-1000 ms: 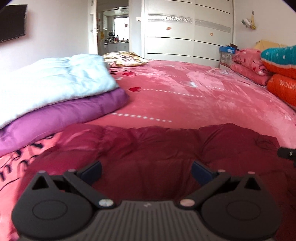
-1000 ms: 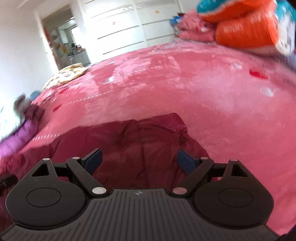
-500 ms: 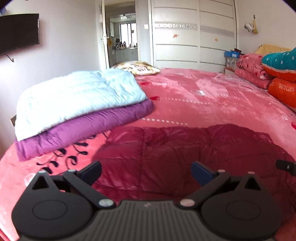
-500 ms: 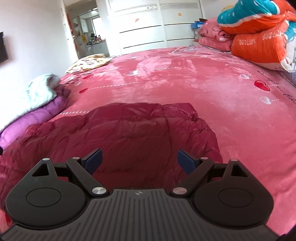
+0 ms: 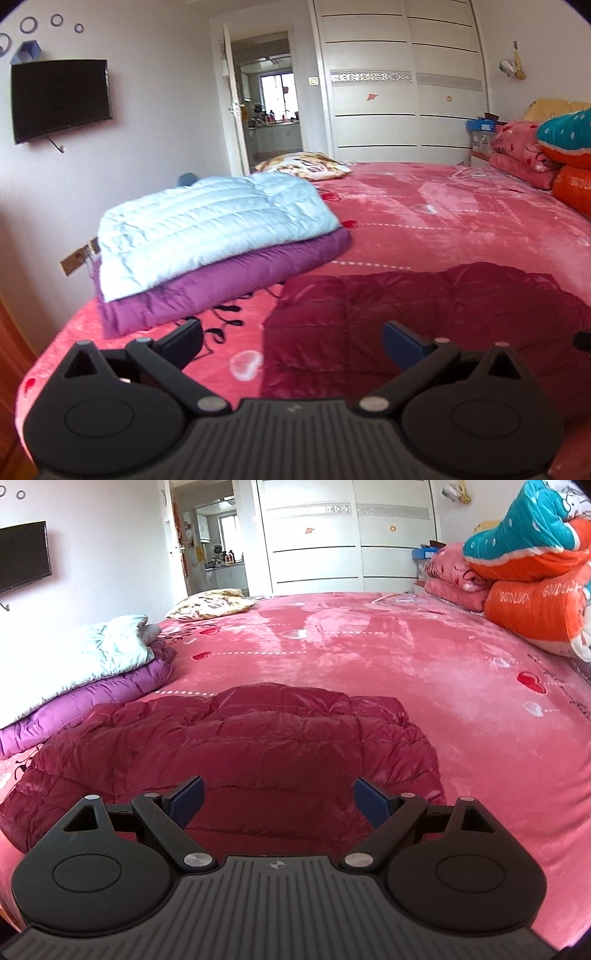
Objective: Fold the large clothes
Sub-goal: 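Grasp the folded red jacket bundle with the left tool while the right tool grasps it too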
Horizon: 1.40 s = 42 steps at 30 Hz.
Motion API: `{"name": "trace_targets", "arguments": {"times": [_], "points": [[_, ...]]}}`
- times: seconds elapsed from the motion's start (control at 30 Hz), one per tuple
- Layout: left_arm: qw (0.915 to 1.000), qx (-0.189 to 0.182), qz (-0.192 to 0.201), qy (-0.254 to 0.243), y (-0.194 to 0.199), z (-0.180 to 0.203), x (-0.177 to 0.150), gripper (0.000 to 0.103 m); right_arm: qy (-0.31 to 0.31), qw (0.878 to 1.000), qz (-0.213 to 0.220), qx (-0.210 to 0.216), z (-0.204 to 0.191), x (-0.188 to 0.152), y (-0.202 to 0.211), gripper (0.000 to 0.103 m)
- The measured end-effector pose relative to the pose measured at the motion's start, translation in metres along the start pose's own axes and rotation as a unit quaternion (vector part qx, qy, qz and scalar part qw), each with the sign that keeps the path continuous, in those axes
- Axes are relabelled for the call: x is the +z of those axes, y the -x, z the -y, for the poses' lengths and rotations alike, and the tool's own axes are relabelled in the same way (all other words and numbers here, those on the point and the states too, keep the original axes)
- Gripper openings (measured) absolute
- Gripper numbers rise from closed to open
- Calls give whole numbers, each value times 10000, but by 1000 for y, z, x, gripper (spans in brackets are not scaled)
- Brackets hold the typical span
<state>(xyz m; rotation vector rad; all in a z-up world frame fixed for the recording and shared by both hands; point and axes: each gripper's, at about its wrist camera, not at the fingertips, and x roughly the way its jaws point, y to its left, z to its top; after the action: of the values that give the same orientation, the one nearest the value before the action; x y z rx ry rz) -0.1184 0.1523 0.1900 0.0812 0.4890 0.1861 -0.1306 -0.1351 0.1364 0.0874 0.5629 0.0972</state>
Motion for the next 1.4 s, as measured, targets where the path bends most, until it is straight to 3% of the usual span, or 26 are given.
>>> {"name": "trace_targets", "arguments": {"times": [0.17, 0.4, 0.6, 0.73, 0.87, 1.1, 1.23, 1.4], "points": [[9998, 171, 71, -52, 2, -10, -3, 103, -103, 9999, 21, -72, 10, -1, 7, 103], [9997, 175, -100, -106, -32, -17, -11, 102, -322, 9986, -118, -400, 41, -2, -6, 103], [9990, -238, -336, 187, -70, -28, -16, 102, -1302, 9904, -389, -238, 94, 1, -28, 103], [9929, -919, -494, 569, -97, -41, -15, 102, -1983, 9782, -609, 43, 131, -5, -47, 103], [9731, -1768, -631, 1333, -129, -68, -14, 102, -2679, 9585, -804, 546, 159, -18, -64, 103], [9382, -2533, -1047, 2112, -183, -102, -22, 102, -3259, 9334, -1040, 1080, 170, -34, -90, 103], [9053, -3019, -1493, 2588, -214, -111, -31, 102, -3372, 9266, -987, 1337, 173, -29, -105, 103], [8914, -3093, -1957, 2674, -241, -104, -42, 102, -3445, 9208, -921, 1581, 178, -23, -118, 103]]}}
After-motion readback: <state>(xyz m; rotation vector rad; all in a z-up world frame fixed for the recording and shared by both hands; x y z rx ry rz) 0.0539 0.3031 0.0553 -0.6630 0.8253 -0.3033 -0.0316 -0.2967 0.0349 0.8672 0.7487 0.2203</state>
